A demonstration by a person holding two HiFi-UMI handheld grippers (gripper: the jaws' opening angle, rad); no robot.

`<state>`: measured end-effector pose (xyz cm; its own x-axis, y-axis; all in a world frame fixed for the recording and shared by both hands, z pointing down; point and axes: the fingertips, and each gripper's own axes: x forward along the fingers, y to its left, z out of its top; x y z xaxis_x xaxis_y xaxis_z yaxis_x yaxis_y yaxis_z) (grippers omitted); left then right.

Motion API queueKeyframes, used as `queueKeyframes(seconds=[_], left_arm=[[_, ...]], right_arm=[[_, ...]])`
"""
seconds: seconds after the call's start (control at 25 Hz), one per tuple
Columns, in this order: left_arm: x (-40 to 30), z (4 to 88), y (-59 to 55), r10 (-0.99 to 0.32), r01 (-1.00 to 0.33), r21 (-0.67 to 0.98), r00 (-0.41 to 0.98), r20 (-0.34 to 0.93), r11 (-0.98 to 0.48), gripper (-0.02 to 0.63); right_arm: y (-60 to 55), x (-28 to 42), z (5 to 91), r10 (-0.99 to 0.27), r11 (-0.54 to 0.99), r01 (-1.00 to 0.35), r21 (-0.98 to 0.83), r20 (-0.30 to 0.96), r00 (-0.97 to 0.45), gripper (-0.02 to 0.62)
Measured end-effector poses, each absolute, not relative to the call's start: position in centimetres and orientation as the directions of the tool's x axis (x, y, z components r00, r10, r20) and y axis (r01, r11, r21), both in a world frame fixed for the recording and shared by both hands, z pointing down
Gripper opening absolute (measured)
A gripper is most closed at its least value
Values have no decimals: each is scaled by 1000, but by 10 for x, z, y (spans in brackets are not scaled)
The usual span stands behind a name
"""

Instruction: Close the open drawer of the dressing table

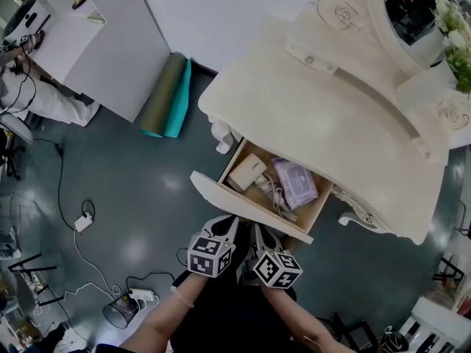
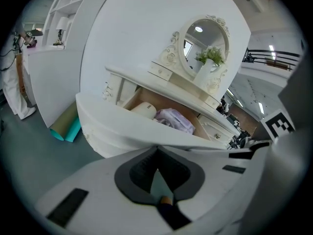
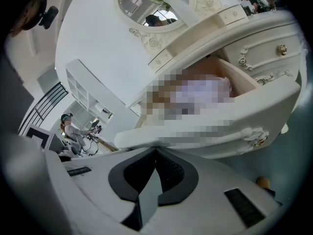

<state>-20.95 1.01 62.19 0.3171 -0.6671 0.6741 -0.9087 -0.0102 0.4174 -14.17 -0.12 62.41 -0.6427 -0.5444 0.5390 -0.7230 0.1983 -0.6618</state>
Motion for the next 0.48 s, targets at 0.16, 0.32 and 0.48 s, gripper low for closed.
queueKeyframes(seconds=[0.16,0.32,0.48], left_arm=[[-205,622,0,-664,-908,418,328,672,-25,25],[-201,622,-10,-665,-907,418,337,667,-40,26],[-197,620,-20,-669,-904,426,345,658,-47,26]], right_arm=[[-12,-140,624,-549,193,-726,-661,540,-638,15],[-21,-139,624,-561,192,-736,-650,542,-625,15],[-31,-138,623,-575,189,-743,-642,541,-614,15]])
